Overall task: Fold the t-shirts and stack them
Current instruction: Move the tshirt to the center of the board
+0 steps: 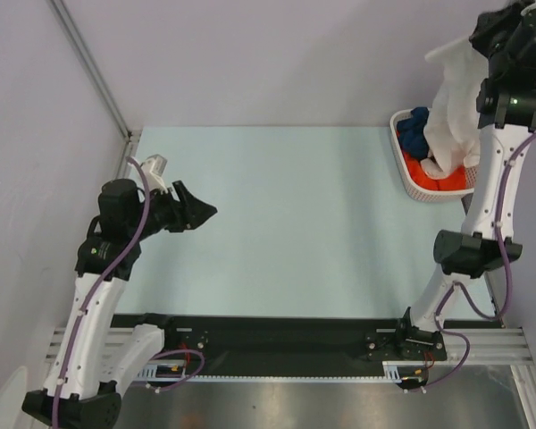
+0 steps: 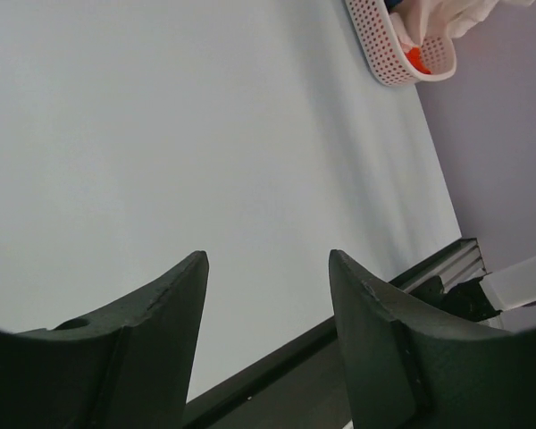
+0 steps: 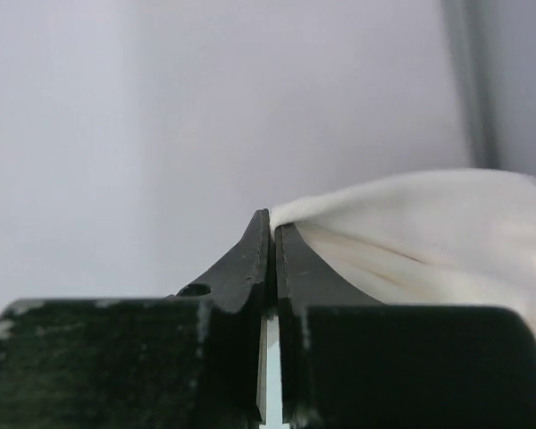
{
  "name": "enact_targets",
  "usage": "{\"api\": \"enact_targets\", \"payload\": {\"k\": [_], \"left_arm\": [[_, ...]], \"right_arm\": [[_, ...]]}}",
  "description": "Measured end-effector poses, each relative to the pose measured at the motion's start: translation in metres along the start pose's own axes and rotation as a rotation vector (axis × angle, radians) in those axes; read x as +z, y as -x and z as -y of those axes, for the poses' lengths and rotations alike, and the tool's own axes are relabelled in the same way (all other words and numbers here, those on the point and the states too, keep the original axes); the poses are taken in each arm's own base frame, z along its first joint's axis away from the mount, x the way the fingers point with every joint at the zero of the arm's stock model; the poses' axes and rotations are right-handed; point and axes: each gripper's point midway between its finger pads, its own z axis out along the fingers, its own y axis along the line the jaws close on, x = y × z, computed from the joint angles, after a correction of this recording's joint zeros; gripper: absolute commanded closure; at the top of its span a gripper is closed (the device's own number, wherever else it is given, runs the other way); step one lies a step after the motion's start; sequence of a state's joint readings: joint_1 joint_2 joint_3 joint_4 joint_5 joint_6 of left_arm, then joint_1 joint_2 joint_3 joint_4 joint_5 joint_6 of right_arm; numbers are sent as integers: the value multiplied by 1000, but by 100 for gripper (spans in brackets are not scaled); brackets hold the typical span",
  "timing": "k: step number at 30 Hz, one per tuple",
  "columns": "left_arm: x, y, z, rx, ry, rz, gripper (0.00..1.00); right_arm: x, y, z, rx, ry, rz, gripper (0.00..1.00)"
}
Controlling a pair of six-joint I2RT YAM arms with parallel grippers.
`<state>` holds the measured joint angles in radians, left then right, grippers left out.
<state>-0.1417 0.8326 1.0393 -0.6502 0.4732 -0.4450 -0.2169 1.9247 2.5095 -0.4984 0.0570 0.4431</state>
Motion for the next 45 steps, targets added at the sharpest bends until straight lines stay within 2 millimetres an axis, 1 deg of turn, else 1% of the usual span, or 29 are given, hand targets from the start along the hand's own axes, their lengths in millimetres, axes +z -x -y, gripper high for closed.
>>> {"api": "enact_targets", "payload": {"k": [2, 3, 4, 5, 6, 8, 9, 10, 12, 14, 15, 16, 17, 18, 19, 20, 21, 22, 24, 26, 27, 28, 30, 33, 34, 36, 40, 41, 45], "left_arm": [[-9, 1, 8, -2, -19, 9, 41], [-12, 1, 11, 0, -26, 13, 41], [-17, 0, 15, -2, -37, 20, 41], [-23, 0, 19, -2, -47, 28, 40], [-28, 0, 23, 2, -55, 39, 39], [-40, -1, 30, 7, -70, 65, 37], [-47, 0, 34, 12, -78, 82, 37], [-54, 1, 39, 17, -87, 100, 36], [-69, 6, 50, 34, -105, 137, 36], [-86, 14, 64, 52, -128, 179, 34], [-93, 19, 70, 59, -139, 201, 32], [-100, 24, 77, 67, -149, 220, 31], [-107, 29, 83, 74, -157, 241, 30], [-114, 33, 88, 82, -164, 258, 28], [-120, 36, 92, 87, -167, 271, 27], [-125, 39, 96, 92, -169, 285, 25], [-130, 41, 99, 92, -168, 297, 23], [-134, 42, 100, 92, -167, 305, 22], [-138, 43, 102, 78, -164, 315, 24], [-135, 40, 97, 57, -143, 301, 26], [-131, 37, 92, 42, -127, 285, 27], [-126, 33, 86, 28, -109, 267, 28], [-111, 22, 72, -6, -79, 217, 28], [-75, -8, 47, -83, -35, 88, 27], [-62, -21, 43, -97, -23, 26, 26], [-38, -52, 53, -72, -45, -120, 23], [17, -107, 83, 49, -34, -341, 21], [31, -118, 83, 68, -9, -374, 20], [71, -153, 60, 99, 100, -460, 19]], "right_arm": [[-40, 45, -56, 23, 155, 97, 100], [-64, 66, -82, 40, 231, 140, 100], [-95, 90, -110, 64, 326, 186, 100], [-118, 106, -127, 81, 389, 217, 100], [-147, 127, -144, 108, 461, 255, 100], [-203, 160, -166, 157, 578, 312, 100], [-229, 171, -175, 183, 631, 328, 100], [-252, 176, -183, 212, 682, 327, 100], [-286, 171, -198, 267, 773, 274, 100], [-317, 156, -214, 328, 874, 180, 95], [-323, 143, -218, 350, 899, 122, 88], [-323, 126, -221, 371, 913, 54, 85], [-320, 103, -222, 385, 909, -26, 81], [-311, 73, -221, 394, 886, -118, 66], [-304, 47, -218, 400, 859, -195, 56], [-292, 9, -211, 399, 810, -297, 45], [-282, -32, -200, 391, 746, -401, 28], [-272, -64, -190, 385, 686, -478, 26], [-255, -145, -156, 336, 529, -658, 21], [-254, -207, -118, 282, 380, -812, 14], [-259, -228, -101, 254, 321, -877, 14], [-265, -244, -85, 222, 267, -930, 14], [-279, -260, -64, 163, 196, -1002, 12], [-303, -280, -39, 58, 146, -1081, 15], [-314, -288, -30, 29, 139, -1116, 17], [-337, -308, -14, -10, 134, -1189, 23], [-396, -355, 16, -57, 111, -1385, 29], [-409, -364, 23, -61, 106, -1424, 33], [-458, -392, 47, -32, 84, -1529, 32]]}}
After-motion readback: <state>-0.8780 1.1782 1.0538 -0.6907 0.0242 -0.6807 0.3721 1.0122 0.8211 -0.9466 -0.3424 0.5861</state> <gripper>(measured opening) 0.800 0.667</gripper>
